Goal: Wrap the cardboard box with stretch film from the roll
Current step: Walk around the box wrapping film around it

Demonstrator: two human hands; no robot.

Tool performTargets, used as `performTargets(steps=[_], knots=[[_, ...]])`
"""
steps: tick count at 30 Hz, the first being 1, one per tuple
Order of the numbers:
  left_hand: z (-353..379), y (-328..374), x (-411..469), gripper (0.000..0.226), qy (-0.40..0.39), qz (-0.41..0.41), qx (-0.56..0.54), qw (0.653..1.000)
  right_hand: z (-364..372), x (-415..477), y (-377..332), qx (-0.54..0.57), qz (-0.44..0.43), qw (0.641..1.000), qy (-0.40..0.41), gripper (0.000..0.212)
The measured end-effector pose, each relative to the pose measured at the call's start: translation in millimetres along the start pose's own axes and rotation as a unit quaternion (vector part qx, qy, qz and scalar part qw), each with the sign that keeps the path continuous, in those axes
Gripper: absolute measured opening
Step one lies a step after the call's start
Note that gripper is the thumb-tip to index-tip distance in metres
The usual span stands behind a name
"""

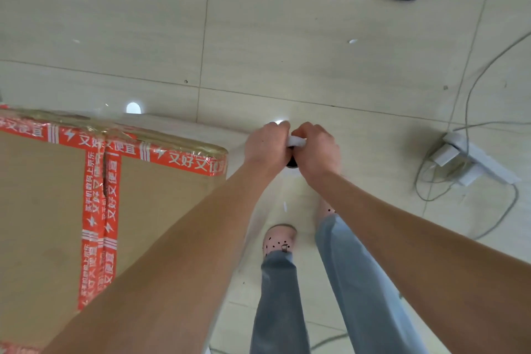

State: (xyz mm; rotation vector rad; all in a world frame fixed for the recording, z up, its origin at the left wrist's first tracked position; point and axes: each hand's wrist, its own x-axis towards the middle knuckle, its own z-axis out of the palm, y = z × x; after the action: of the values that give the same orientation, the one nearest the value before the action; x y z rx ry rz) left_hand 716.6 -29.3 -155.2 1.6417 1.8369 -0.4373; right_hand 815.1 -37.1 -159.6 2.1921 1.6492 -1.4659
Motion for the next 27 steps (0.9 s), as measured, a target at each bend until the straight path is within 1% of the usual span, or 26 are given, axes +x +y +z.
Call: performTargets(steps=[3, 4, 6, 7, 9, 11, 14, 16, 18, 20, 22, 24, 27], knots=[[-6.1, -10.7, 1.9, 0.009, 0.021, -0.081, -0.096, 0.992, -1.5, 9.4, -13.7, 0.085, 0.001, 0.996, 0.012, 0.02], [-9.1, -14.3, 2.1, 0.01, 0.03, -0.11, -0.126, 0.985, -2.0, 12.0, -17.8, 0.091, 0.011, 0.996, 0.006, 0.02], [-15.8, -21.5, 3.7, 0.014, 0.038, -0.166, -0.172, 0.97, -2.0, 15.9, -24.3, 0.107, 0.073, 0.991, -0.018, 0.028], [-18.6, -23.6, 4.4, 0.016, 0.027, -0.189, -0.181, 0.965, -2.5, 16.6, -27.9, 0.142, 0.118, 0.982, -0.029, 0.033], [-22.8, -22.9, 3.9, 0.021, -0.012, -0.203, -0.179, 0.963, -3.3, 17.3, -32.5, 0.216, 0.176, 0.96, -0.028, 0.028], [-25.4, -18.8, 3.1, 0.025, -0.03, -0.172, -0.15, 0.973, -5.8, 17.9, -34.1, 0.23, 0.189, 0.955, -0.017, 0.024], [-31.7, -11.1, 7.0, 0.032, -0.024, -0.055, -0.07, 0.996, -10.6, 17.4, -31.8, 0.219, 0.183, 0.958, -0.025, 0.026], [-38.7, -6.0, 14.0, 0.034, -0.033, 0.02, -0.003, 0.999, -12.9, 18.6, -31.5, 0.207, 0.174, 0.962, -0.03, 0.027], [-45.0, -2.8, 21.8, 0.033, -0.037, 0.061, 0.061, 0.996, -15.3, 22.5, -34.6, 0.185, 0.161, 0.969, -0.038, 0.026], [-49.5, -2.6, 28.8, 0.03, -0.038, 0.069, 0.085, 0.993, -19.1, 27.2, -38.9, 0.162, 0.151, 0.974, -0.049, 0.027], [-54.8, -6.7, 37.6, 0.026, -0.036, 0.062, 0.078, 0.994, -21.6, 33.5, -44.1, 0.148, 0.142, 0.977, -0.055, 0.029], [-59.1, -14.8, 43.9, 0.021, -0.031, 0.043, 0.055, 0.997, -21.9, 39.6, -53.1, 0.12, 0.131, 0.983, -0.053, 0.03], [-67.2, -29.3, 56.3, 0.017, -0.023, -0.009, -0.005, 1.0, -22.7, 50.6, -70.4, 0.096, 0.11, 0.989, -0.031, 0.033]])
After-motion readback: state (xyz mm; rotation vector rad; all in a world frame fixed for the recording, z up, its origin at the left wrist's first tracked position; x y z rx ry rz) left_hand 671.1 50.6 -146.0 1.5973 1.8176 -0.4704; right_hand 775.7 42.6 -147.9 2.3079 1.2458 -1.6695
